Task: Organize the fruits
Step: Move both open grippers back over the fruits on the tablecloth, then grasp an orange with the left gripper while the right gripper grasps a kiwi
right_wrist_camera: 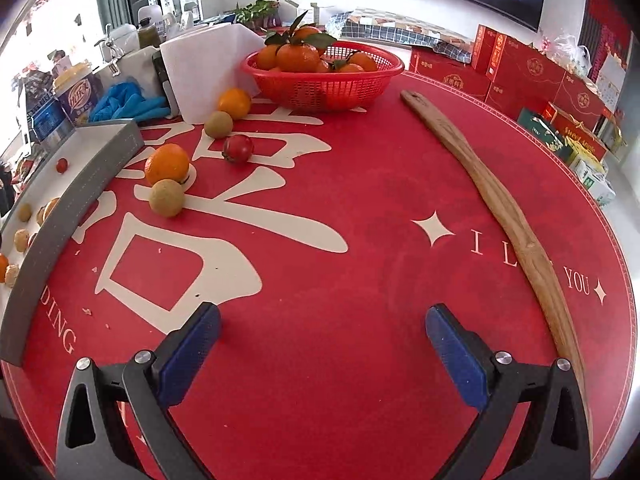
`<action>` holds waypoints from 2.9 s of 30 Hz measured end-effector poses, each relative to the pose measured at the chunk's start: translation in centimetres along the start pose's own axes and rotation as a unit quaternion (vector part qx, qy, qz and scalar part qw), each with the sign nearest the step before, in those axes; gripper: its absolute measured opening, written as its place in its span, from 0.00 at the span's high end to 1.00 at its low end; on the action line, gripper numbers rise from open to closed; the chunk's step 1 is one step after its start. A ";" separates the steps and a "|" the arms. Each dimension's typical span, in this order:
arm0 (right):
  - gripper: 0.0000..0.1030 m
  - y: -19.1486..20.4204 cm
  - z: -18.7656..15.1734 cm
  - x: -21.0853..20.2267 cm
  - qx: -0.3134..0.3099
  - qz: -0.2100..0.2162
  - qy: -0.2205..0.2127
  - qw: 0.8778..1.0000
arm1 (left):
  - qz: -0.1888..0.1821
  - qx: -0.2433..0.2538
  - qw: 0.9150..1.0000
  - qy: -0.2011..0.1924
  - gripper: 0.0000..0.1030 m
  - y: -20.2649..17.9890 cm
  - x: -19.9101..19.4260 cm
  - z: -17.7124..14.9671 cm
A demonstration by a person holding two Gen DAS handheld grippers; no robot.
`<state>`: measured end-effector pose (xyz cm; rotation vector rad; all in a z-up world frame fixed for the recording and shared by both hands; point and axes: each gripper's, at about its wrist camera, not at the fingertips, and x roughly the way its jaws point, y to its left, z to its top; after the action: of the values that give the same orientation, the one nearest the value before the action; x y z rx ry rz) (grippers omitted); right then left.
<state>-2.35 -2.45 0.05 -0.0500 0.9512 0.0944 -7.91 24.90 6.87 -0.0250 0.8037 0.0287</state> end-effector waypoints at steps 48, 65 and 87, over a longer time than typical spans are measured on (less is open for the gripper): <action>0.00 0.0 0.1 0.1 0.000 -0.003 -0.006 1.000 | -0.024 0.076 0.995 0.063 0.62 -8.3 3.2 -4.4; 0.14 8.9 4.8 3.2 -0.073 0.069 -0.016 0.995 | -0.034 0.054 0.997 0.052 0.61 -7.8 3.2 -4.8; 0.72 4.1 3.2 0.9 -0.015 0.070 -0.012 0.997 | -0.039 0.056 0.997 0.046 0.61 -7.7 3.2 -4.9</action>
<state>0.34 1.97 1.18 -0.0094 0.9297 0.2390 -8.99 17.10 1.23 0.0491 0.8949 -0.0911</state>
